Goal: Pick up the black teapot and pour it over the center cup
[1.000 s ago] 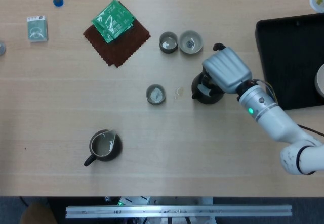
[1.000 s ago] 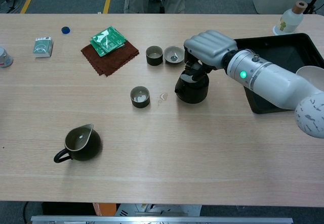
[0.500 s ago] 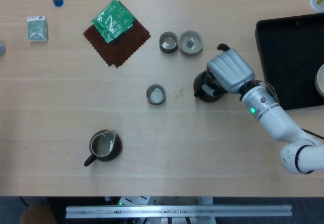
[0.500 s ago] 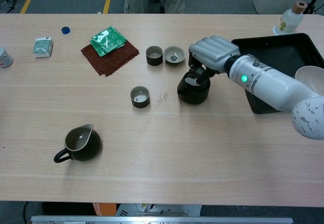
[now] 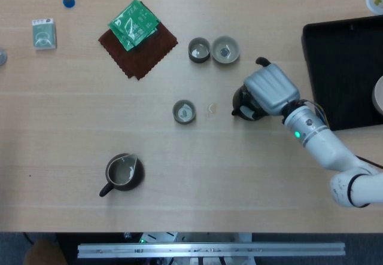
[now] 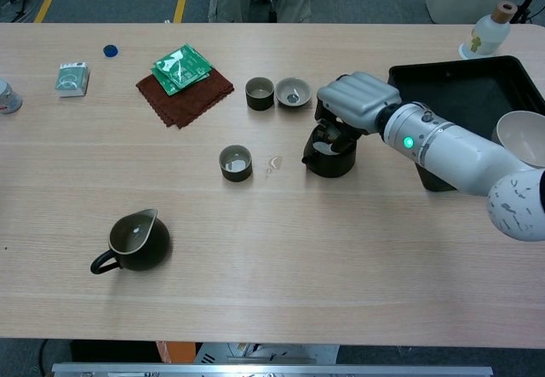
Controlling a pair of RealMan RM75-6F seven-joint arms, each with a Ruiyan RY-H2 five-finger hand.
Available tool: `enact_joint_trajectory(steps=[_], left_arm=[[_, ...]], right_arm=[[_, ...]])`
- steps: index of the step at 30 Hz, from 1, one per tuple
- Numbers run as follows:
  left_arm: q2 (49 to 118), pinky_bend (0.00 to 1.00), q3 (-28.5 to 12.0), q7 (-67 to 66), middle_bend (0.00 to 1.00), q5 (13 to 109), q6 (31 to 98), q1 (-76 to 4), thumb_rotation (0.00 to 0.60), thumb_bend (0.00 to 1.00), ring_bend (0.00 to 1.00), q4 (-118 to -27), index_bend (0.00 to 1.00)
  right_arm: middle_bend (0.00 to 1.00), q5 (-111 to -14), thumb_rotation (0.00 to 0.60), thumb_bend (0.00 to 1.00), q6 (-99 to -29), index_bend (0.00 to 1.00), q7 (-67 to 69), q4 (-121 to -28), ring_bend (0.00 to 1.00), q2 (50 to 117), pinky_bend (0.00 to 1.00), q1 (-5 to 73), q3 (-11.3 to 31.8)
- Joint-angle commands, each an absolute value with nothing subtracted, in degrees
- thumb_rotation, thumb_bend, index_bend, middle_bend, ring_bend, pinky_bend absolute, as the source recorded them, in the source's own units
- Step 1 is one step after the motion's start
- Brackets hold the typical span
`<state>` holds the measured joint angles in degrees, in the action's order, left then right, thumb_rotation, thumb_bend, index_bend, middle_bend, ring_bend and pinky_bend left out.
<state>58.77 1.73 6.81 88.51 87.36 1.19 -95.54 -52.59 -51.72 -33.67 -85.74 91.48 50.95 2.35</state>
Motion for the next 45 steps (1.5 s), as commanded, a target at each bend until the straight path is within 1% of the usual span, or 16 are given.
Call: enact_joint_trajectory(steps=[1,4,6,9,12,15,18,20,25,27,29,30,33,39,45], left_arm=[[58.8,0.11,1.8,6.8,0.13,88.5,87.3,1.2,0.251,0.35,0.12,-95.5,0.15],[58.8,0.11,1.8,6.8,0.13,88.6,87.3,1.2,0.251,0.35,0.12,-95.5,0.15],[58.7,0.11,1.7,6.8,0.13,88.6,87.3,1.1,0.251,0.35,0.12,-95.6,0.15],[58.6,0.11,1.7,6.7,0.13,88.7,87.3,1.0,0.252,0.35,0.12,-95.7,0.15],[58.5,0.11,1.6,6.6,0.13,88.7,87.2,0.9,0.254,0.35,0.12,-95.8,0.15],[58.4,0.11,1.5,6.5,0.13,88.7,87.2,0.8,0.251,0.35,0.12,-96.0,0.15],[58.3,0.11,1.4,6.4,0.13,88.8,87.4,0.7,0.251,0.35,0.12,-96.1,0.15],[58.3,0.11,1.3,6.5,0.13,89.0,87.3,0.5,0.251,0.35,0.12,-96.2,0.15],[58.4,0.11,1.0,6.7,0.13,89.4,87.5,0.2,0.255,0.35,0.12,-96.0,0.15],[58.6,0.11,0.9,6.7,0.13,89.6,87.8,0.2,0.284,0.35,0.12,-95.9,0.15],[58.9,0.11,0.7,6.1,0.13,89.9,88.4,0.2,0.315,0.35,0.12,-95.6,0.15],[59.1,0.11,0.7,5.5,0.13,90.2,88.7,0.3,0.318,0.35,0.12,-95.5,0.15],[59.9,0.11,0.8,4.1,0.13,91.3,89.6,0.3,0.318,0.35,0.12,-95.1,0.15],[61.2,0.11,0.7,1.4,0.13,92.6,91.1,0.5,0.321,0.35,0.12,-94.3,0.15],[61.4,0.11,1.4,1.3,0.13,93.6,91.3,0.6,0.321,0.35,0.12,-94.6,0.15]], right_arm=[[0.59,-52.5,0.428,0.29,-51.4,0.64,-33.8,-86.3,0.52,91.1,0.15,50.9,2.4],[0.5,-52.5,0.428,0.28,-51.1,0.51,-33.7,-86.8,0.41,90.5,0.14,50.8,2.5],[0.42,-52.7,0.427,0.28,-51.0,0.39,-33.2,-87.2,0.34,90.1,0.14,50.8,2.8],[0.34,-53.4,0.426,0.27,-51.2,0.25,-32.3,-87.9,0.26,89.5,0.13,50.5,3.3],[0.27,-54.2,0.426,0.26,-51.9,0.16,-31.6,-88.8,0.2,88.7,0.1,50.2,3.8],[0.2,-54.9,0.426,0.26,-53.0,0.11,-31.6,-89.7,0.14,87.9,0.09,49.8,4.1],[0.15,-55.7,0.427,0.26,-55.1,0.08,-31.6,-90.7,0.08,87.0,0.08,49.0,4.5],[0.14,-56.0,0.426,0.26,-57.1,0.08,-31.4,-91.8,0.07,86.0,0.07,48.0,4.9],[0.15,-55.9,0.429,0.26,-63.5,0.08,-31.3,-97.0,0.07,81.7,0.07,44.2,5.4],[0.18,-56.1,0.433,0.27,-66.0,0.08,-31.1,-99.0,0.07,79.8,0.07,42.4,5.1],[0.2,-56.9,0.436,0.27,-69.4,0.08,-31.3,-101.4,0.08,77.3,0.07,39.9,4.3],[0.2,-57.5,0.436,0.27,-70.9,0.08,-31.6,-102.2,0.09,76.3,0.07,38.8,3.7],[0.23,-59.8,0.436,0.27,-76.0,0.1,-32.2,-105.1,0.11,73.1,0.07,34.7,1.5],[0.24,-62.9,0.441,0.27,-82.0,0.1,-30.2,-109.9,0.11,68.3,0.07,27.2,-2.6],[0.24,-67.1,0.442,0.27,-87.9,0.1,-29.1,-111.2,0.11,66.5,0.07,20.5,-5.9]])
